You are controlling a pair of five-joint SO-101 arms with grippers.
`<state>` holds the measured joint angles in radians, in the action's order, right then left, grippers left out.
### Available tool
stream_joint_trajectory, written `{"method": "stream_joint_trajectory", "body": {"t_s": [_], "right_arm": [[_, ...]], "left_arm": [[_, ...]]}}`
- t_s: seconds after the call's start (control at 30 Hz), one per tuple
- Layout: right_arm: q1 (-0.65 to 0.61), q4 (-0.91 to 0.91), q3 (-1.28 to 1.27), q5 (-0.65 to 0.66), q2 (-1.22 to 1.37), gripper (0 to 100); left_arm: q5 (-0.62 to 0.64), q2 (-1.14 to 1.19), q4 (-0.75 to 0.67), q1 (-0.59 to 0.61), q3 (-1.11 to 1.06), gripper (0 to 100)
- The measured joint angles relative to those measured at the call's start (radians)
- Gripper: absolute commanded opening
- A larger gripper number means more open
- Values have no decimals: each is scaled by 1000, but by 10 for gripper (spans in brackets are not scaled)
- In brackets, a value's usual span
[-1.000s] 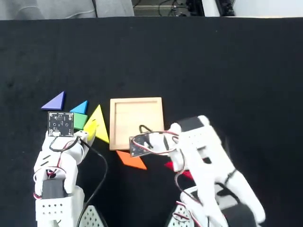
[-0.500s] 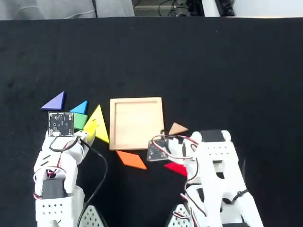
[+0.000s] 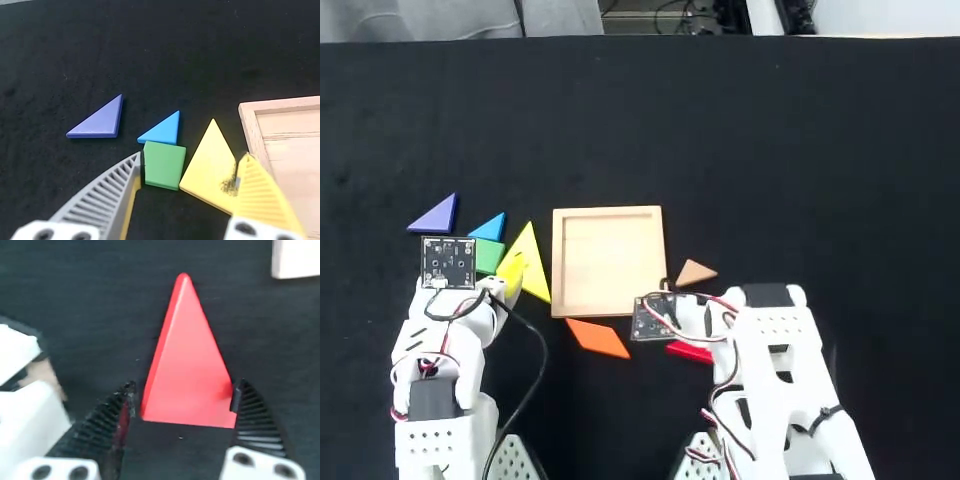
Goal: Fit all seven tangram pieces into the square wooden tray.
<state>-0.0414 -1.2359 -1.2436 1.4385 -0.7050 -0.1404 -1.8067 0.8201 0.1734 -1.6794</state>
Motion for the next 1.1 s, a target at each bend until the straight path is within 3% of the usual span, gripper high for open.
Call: {"method": "stream_joint_trajectory", "body": {"t_s": [0.37, 0.6, 0.73, 0.83, 1.1], "right_arm": [[0, 207, -87, 0, 0, 287], [-2, 308, -95, 2, 2, 26], [-2, 367, -95, -5, 2, 34], [-2, 410, -91, -112, 2, 36], [5, 486, 32, -549, 3, 35]], "left_arm": [[0, 0, 0, 0, 0, 300], [0, 0, 0, 0, 0, 300], [0, 0, 0, 0, 0, 300], [0, 0, 0, 0, 0, 300], [0, 0, 0, 0, 0, 300]]}}
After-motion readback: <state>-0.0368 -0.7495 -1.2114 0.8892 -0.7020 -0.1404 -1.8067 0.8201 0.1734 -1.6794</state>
